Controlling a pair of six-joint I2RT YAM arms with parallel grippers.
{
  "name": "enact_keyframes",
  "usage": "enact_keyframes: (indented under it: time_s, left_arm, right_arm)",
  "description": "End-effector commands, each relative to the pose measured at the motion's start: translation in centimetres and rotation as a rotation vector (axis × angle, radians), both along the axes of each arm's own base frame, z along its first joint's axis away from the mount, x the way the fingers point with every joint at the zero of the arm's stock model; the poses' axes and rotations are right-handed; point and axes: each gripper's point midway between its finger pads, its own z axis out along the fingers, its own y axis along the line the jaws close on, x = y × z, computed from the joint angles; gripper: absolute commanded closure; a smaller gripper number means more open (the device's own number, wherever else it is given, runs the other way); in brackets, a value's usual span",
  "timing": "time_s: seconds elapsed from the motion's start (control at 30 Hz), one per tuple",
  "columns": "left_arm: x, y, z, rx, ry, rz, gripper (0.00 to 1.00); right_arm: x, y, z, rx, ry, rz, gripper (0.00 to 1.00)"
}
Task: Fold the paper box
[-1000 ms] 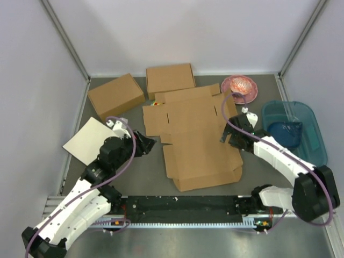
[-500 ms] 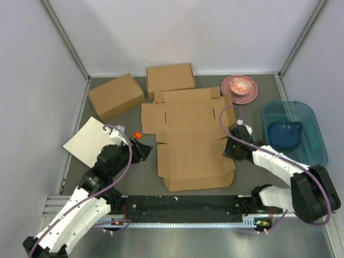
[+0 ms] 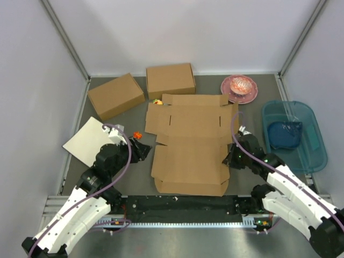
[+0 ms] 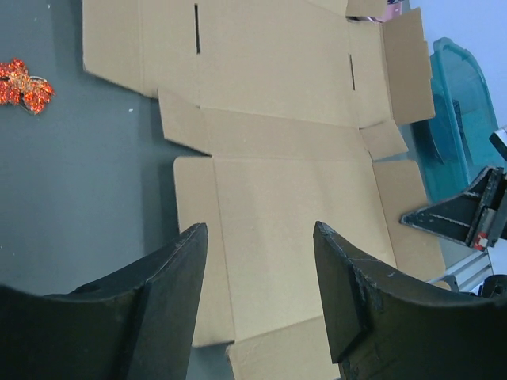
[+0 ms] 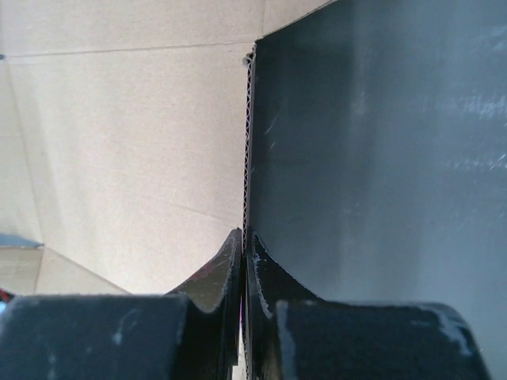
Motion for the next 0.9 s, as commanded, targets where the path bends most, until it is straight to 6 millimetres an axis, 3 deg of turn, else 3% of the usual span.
enact_keyframes:
  time_s: [0.0,0.33,0.4,0.43,0.53,0.63,0.67,0.73,0.77,0.87]
  left_arm:
    - [0.4,0.1,2.3,-0.006,-0.057,0.007,0.39]
    - [0.5,0.8,0.2,0.036,-0.018,0.036,0.39]
    - [0.9,1.3,-0.8,0.064,-0.009,0.068,0.39]
    - [1.1,1.6,-1.2,0.079,-0.003,0.087,0.38]
    - [1.8,3.2,-2.4,0.153,0.036,0.173,0.33]
    - [2.4,4.8,-2.5,0.218,0.067,0.264,0.26]
    - [2.6,5.3,-2.4,0.238,0.077,0.289,0.20]
    - [3.3,6.0,-1.9,0.269,0.093,0.341,0.13]
    - [3.6,5.9,-1.7,0.277,0.094,0.347,0.12]
    - [5.0,6.0,-1.7,0.347,0.132,0.365,0.10]
  right_arm:
    - [-3.4,1.2,0.4,0.083,0.077,0.051,1.00]
    - [-8.2,3.3,-0.5,0.151,0.137,0.072,1.00]
    - [-8.9,4.0,-0.8,0.159,0.132,0.100,0.90]
    - [-9.2,4.3,-0.8,0.168,0.144,0.102,0.71]
    - [-8.3,4.2,-0.2,0.140,0.095,0.079,0.48]
    - [-6.8,4.2,2.0,0.119,0.022,0.069,0.35]
    - [-5.7,4.3,3.9,0.116,-0.036,0.056,0.33]
    - [-4.7,3.8,5.4,0.060,-0.095,0.071,0.28]
    - [-3.5,3.8,7.4,0.035,-0.148,0.054,0.27]
    - [-1.1,3.6,10.7,-0.063,-0.261,0.067,0.26]
